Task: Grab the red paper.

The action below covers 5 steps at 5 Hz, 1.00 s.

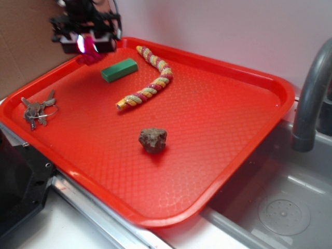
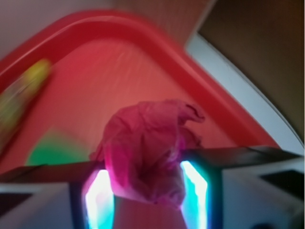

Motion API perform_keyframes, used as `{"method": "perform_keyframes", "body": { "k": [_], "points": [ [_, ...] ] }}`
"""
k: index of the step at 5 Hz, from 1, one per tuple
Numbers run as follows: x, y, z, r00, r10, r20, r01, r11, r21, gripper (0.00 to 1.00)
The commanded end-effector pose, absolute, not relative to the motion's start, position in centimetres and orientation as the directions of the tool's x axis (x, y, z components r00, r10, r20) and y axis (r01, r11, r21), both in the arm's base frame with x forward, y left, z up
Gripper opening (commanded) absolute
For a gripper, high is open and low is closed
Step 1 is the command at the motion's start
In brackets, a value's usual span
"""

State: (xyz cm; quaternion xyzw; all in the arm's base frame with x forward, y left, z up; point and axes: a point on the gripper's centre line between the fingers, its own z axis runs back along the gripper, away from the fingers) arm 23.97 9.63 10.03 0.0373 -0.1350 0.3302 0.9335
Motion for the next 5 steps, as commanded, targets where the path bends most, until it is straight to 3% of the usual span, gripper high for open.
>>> {"method": "perform_keyframes", "body": {
  "k": [1,2,3,4,5],
  "points": [
    [18.6,4.9,21.4,0.809,0.498,0.311,-0.472,0.867,-0.162,0.0],
    [18.3,3.7,24.5,0.858,0.455,0.239,-0.42,0.889,-0.185,0.0],
    [19.2,2.2,25.6,0.919,0.373,0.127,-0.349,0.92,-0.179,0.0],
    [16.6,0.6,27.5,0.945,0.319,0.067,-0.307,0.94,-0.149,0.0],
    [15.1,0.3,28.4,0.933,0.35,0.086,-0.34,0.934,-0.112,0.0]
  ]
}}
